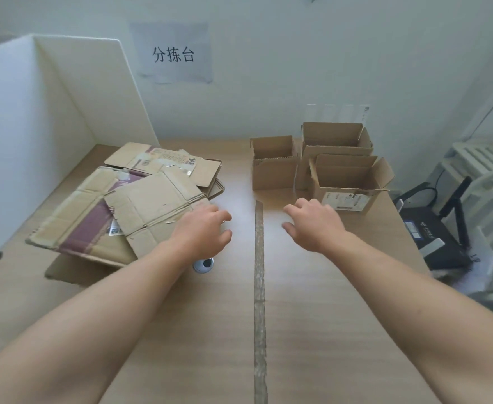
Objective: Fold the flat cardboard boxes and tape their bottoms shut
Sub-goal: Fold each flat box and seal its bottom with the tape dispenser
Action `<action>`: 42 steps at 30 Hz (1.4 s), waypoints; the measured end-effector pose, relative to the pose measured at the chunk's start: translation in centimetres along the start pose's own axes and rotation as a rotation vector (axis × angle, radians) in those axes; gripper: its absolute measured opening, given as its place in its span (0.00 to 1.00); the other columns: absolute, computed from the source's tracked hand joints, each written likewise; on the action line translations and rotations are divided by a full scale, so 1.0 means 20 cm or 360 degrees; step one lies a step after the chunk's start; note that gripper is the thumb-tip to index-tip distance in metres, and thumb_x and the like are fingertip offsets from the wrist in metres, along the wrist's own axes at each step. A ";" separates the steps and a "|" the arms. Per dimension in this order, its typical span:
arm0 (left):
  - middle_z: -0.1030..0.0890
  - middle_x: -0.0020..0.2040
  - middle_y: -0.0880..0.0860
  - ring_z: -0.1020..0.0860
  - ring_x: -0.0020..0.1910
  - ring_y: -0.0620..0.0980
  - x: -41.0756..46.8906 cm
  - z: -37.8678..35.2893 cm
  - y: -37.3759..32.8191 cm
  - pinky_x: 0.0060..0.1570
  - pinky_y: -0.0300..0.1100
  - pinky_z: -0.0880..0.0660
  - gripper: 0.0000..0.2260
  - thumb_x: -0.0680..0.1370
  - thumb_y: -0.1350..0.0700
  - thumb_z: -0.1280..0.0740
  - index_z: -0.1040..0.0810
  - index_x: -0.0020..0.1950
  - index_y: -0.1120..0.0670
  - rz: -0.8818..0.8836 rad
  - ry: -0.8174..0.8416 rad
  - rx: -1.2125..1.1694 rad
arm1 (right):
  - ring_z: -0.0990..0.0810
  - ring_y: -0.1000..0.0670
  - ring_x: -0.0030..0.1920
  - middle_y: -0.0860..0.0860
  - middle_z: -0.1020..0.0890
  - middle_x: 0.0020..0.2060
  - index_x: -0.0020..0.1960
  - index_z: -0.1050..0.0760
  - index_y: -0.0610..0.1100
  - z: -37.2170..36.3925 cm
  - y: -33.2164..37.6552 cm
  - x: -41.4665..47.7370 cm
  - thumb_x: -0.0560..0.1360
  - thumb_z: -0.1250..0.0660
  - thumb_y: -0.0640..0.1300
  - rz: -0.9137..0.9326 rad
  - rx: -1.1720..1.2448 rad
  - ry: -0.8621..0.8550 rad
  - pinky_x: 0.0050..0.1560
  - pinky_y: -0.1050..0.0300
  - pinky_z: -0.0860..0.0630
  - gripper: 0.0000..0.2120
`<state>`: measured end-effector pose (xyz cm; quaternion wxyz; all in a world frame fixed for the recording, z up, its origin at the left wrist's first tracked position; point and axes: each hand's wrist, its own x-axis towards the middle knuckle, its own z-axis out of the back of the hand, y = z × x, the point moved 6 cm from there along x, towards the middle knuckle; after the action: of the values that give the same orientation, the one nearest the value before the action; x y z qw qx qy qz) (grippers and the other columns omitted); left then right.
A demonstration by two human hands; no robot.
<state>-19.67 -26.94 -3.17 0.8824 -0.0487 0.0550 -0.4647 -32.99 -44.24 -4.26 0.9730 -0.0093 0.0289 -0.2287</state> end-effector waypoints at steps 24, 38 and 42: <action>0.26 0.61 0.53 0.33 0.65 0.56 1.48 -0.32 -0.24 0.57 0.50 0.30 0.15 0.82 0.55 0.40 0.29 0.69 0.51 -0.0107 -0.0268 0.0053 | 0.28 0.43 0.68 0.52 0.19 0.56 0.62 0.23 0.52 -0.35 -0.99 0.32 0.71 0.25 0.50 -0.0625 -0.0014 -0.0470 0.65 0.25 0.42 0.21; 0.20 0.46 0.56 0.24 0.48 0.63 1.50 -0.36 -0.62 0.54 0.60 0.25 0.09 0.79 0.62 0.35 0.19 0.56 0.56 -0.0663 -0.0558 -0.0091 | 0.29 0.42 0.63 0.49 0.24 0.57 0.66 0.29 0.51 -0.36 -1.14 0.17 0.78 0.35 0.52 -0.0853 -0.0020 -0.0473 0.67 0.29 0.41 0.17; 0.22 0.49 0.54 0.27 0.52 0.60 1.52 -0.39 -0.66 0.58 0.53 0.31 0.10 0.81 0.60 0.40 0.23 0.60 0.54 -0.0550 -0.0450 0.0016 | 0.29 0.41 0.61 0.48 0.24 0.57 0.66 0.28 0.51 -0.36 -1.17 0.16 0.78 0.33 0.50 -0.0911 -0.0078 -0.0461 0.66 0.30 0.40 0.17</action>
<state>-14.55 -59.69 -10.59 0.7888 -0.1176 -0.0806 -0.5979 -40.99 -66.60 -10.88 0.8627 -0.0729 -0.1082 -0.4887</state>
